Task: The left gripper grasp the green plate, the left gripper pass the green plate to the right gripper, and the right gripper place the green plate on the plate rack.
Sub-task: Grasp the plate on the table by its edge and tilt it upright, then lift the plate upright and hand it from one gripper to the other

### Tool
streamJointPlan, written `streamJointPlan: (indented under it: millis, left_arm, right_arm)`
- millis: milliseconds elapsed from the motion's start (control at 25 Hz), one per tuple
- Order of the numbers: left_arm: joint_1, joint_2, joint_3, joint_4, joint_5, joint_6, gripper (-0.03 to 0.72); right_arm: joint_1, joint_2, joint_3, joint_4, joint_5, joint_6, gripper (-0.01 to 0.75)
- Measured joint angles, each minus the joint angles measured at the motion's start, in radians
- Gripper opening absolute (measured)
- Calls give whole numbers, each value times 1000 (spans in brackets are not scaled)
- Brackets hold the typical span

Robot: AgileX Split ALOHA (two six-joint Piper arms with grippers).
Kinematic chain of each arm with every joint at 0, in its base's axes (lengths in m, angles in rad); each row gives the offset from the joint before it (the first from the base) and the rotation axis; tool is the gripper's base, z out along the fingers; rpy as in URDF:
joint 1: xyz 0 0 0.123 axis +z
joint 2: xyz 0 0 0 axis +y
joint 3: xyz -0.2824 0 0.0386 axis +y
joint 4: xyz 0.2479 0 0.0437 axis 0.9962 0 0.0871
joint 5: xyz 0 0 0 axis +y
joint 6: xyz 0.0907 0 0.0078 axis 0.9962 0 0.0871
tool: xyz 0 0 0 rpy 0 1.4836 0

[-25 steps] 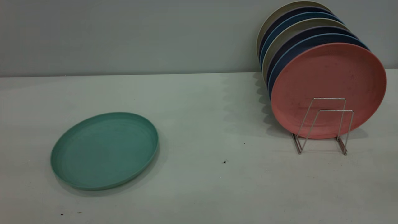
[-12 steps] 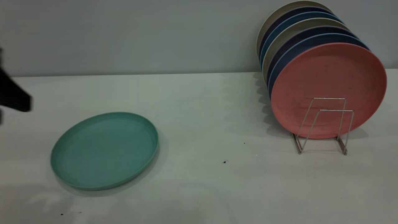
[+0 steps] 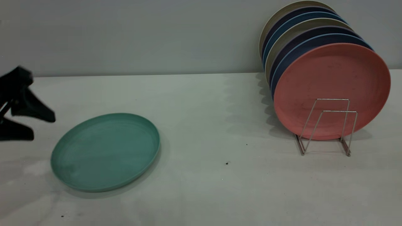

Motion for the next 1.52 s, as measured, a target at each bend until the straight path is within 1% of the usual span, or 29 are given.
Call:
streamJointPlan:
  millis: [120, 480, 680, 800, 920, 960, 1040, 1160, 1240, 1320, 1440, 1520]
  left_arm:
    - [28, 75, -3, -105, 12, 103, 524]
    - [29, 274, -7, -290, 48, 290, 524]
    - [29, 343, -32, -311, 60, 335, 524]
    - [29, 377, -61, -315, 68, 339, 505]
    - [29, 401, -81, -316, 96, 339, 440]
    - [29, 405, -85, -316, 101, 339, 404]
    - [29, 410, -91, -317, 103, 339, 314]
    - [29, 411, -99, -317, 103, 339, 121]
    - [29, 412, -106, -318, 103, 339, 44]
    - [29, 412, -108, -316, 104, 341, 21]
    - [29, 401, -128, -313, 103, 346, 18]
    - [29, 379, -144, -312, 104, 361, 17]
  right_arm:
    - [0, 0, 0, 1, -3, 0, 332]
    - [0, 0, 0, 3, -6, -1, 332]
    - [0, 0, 0, 3, -8, 0, 332]
    - [0, 0, 0, 3, -11, 0, 332]
    - [0, 0, 0, 3, -14, 0, 332]
    - [0, 0, 0, 3, -14, 0, 332]
    - [0, 0, 0, 3, -15, 0, 332]
    - [0, 0, 0, 3, -18, 0, 332]
    - [0, 0, 0, 17, -18, 0, 332]
    - [0, 1, 0, 54, -18, 0, 332]
    - [0, 21, 0, 124, -18, -10, 332]
    - [0, 58, 0, 173, -19, -46, 332]
